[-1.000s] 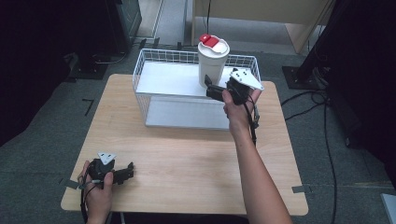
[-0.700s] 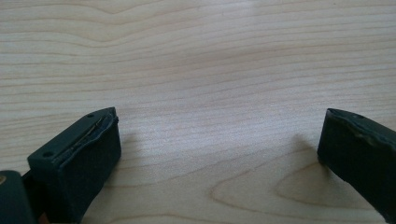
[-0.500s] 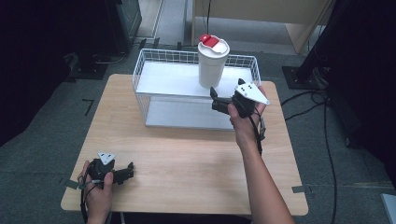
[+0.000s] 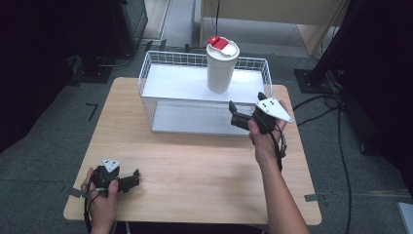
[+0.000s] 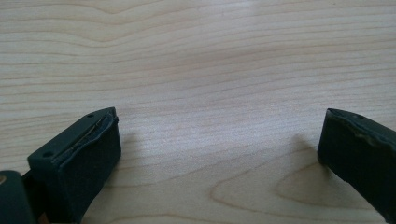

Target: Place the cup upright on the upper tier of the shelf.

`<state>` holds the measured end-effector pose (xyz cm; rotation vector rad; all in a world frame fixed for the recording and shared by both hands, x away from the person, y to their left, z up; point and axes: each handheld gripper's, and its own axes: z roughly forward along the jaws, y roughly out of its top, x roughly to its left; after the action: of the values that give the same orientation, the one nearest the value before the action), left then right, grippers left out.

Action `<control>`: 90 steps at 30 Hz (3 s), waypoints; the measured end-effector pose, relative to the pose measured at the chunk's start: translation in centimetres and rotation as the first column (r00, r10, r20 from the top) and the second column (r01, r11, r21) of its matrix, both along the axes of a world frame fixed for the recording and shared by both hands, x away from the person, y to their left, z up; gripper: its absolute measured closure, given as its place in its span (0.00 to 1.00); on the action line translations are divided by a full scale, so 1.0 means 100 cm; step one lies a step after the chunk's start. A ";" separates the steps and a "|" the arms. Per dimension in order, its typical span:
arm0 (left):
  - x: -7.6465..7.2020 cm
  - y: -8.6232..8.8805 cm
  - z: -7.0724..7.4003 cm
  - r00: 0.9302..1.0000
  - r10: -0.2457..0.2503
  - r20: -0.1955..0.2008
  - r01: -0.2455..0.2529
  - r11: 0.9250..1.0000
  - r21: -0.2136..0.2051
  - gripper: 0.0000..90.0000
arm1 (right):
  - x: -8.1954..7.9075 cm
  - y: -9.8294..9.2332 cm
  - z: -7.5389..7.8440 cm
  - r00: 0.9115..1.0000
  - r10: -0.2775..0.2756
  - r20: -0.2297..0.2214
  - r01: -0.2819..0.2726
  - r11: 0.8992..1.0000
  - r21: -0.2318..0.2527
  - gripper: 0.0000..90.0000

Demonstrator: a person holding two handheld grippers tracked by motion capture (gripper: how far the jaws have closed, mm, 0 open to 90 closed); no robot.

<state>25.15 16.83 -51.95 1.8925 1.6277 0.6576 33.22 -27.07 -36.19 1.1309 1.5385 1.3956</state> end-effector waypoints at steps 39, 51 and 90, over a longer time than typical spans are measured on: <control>0.000 0.000 0.000 1.000 -0.001 -0.002 0.001 1.000 0.000 0.00 | -0.068 -0.083 -0.080 0.982 -0.146 -0.123 0.144 0.989 -0.017 0.00; 0.000 0.000 0.000 1.000 -0.001 -0.002 0.001 1.000 0.000 0.00 | -0.089 -0.103 -0.110 0.964 -0.185 -0.191 0.181 0.983 -0.036 0.00; 0.000 0.000 0.000 1.000 -0.002 -0.003 0.002 1.000 0.001 0.00 | -0.133 -0.141 -0.159 0.854 -0.314 -0.414 0.280 0.949 -0.143 0.00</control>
<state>25.13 16.85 -51.94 1.8965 1.6270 0.6550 19.92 -41.21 -52.06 1.6324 1.6089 0.9034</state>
